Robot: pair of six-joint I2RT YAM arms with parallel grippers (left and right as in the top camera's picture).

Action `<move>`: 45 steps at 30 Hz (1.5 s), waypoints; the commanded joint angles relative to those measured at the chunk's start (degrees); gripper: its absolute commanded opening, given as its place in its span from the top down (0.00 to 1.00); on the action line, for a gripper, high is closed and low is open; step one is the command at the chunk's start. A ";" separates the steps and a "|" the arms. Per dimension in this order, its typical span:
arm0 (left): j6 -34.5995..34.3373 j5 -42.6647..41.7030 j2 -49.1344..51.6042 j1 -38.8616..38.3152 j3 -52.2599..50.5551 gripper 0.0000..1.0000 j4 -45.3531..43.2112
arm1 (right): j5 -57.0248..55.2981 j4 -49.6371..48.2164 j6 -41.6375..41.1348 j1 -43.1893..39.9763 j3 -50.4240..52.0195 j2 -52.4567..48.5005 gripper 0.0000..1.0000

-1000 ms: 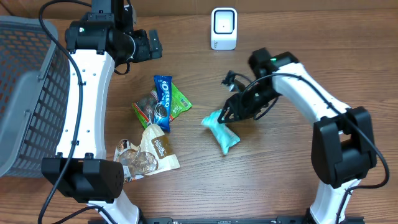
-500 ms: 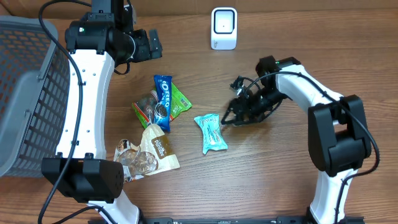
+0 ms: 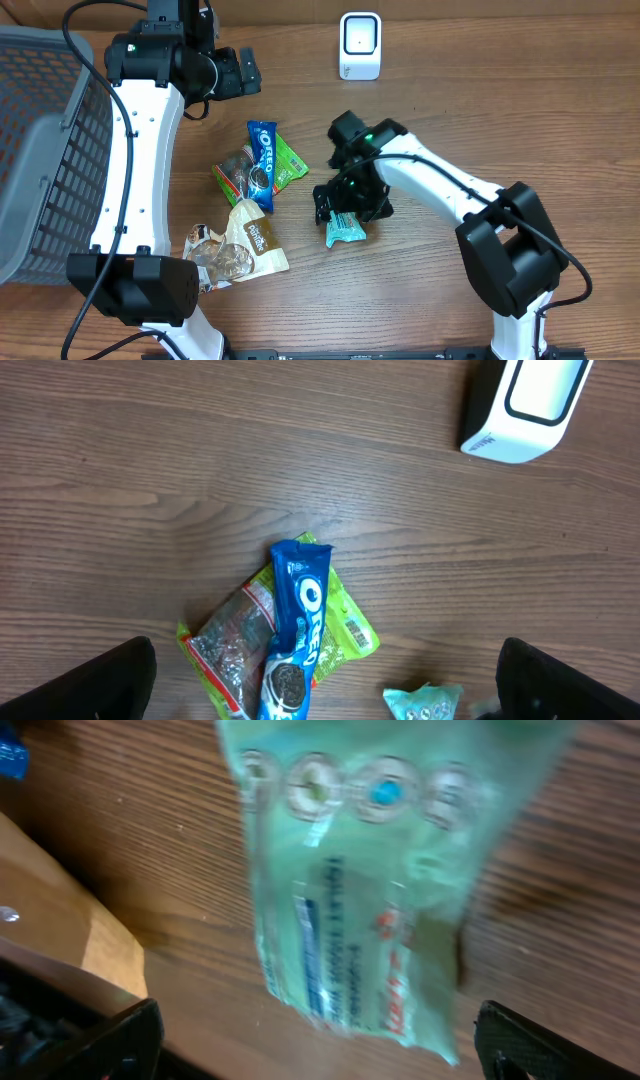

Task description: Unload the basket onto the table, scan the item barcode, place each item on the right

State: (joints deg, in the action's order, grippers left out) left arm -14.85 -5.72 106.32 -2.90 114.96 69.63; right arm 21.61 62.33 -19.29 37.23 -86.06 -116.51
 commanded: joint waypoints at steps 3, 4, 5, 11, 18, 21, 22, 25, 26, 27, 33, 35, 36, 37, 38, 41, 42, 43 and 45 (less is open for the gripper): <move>-0.57 0.37 0.13 -0.24 0.81 0.00 -0.02 | -8.72 -0.79 0.24 2.80 1.33 1.42 0.19; -0.57 0.35 0.13 -0.24 0.81 0.00 -0.02 | -9.05 -0.79 0.24 2.84 1.38 1.40 0.23; -0.57 0.35 0.13 -0.24 0.81 0.00 -0.02 | -9.51 -1.03 0.20 2.84 1.62 1.29 0.29; -0.57 0.37 0.13 -0.24 0.81 0.00 -0.02 | -8.94 -2.54 0.00 2.78 3.30 0.00 0.58; -0.57 0.37 0.13 -0.24 0.81 0.00 -0.02 | -8.85 -2.64 -0.22 2.75 3.28 -0.55 0.78; -0.57 0.37 0.13 -0.24 0.81 0.00 -0.02 | -7.54 -1.99 0.52 2.54 2.36 -0.52 0.96; -0.57 0.35 0.13 -0.24 0.81 0.00 -0.02 | -5.60 -1.68 2.84 2.45 1.68 -0.52 0.96; -0.57 0.35 0.13 -0.24 0.81 0.00 -0.02 | 2.89 0.04 8.96 1.92 -0.22 -0.52 0.96; -0.57 0.37 0.13 -0.24 0.81 0.00 -0.02 | 6.14 0.61 10.97 1.57 -0.66 -0.52 0.96; -0.55 0.37 0.13 -0.24 0.81 0.00 -0.02 | 16.28 2.45 17.31 0.13 -1.79 -0.52 0.96; -0.57 0.37 0.13 -0.24 0.81 0.00 -0.04 | 43.32 11.56 42.71 -8.00 -2.40 -0.52 0.96; -0.57 0.37 0.13 -0.24 0.81 0.00 -0.02 | 45.62 16.52 50.07 -11.69 -2.36 -0.52 0.96; -0.57 0.35 0.13 -0.24 0.81 0.00 -0.02 | 45.51 18.27 53.64 -13.99 -1.84 -0.52 0.96; -0.57 0.35 0.13 -0.24 0.81 0.01 -0.02 | 45.11 18.05 54.27 -15.54 -0.96 -0.52 0.96; -0.57 0.35 0.13 -0.24 0.81 0.00 -0.02 | 44.57 17.42 54.21 -16.28 -0.31 -0.55 0.96; -0.57 0.37 0.13 -0.24 0.81 0.00 -0.02 | 39.10 13.38 50.64 -18.82 2.56 -1.29 0.96; -0.57 0.37 0.13 -0.24 0.81 0.00 -0.04 | 34.03 10.80 45.51 -19.96 3.63 -1.90 0.96; -0.57 0.35 0.13 -0.24 0.81 0.00 -0.02 | 27.96 8.98 39.60 -20.96 4.15 -2.03 0.96; -0.57 0.37 0.13 -0.24 0.81 0.00 -0.02 | 16.94 7.96 30.64 -21.62 3.82 -1.75 0.96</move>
State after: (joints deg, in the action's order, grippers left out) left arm -14.85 -5.72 106.32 -2.90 114.96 69.65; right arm 53.56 71.37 23.83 16.88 -82.56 -117.93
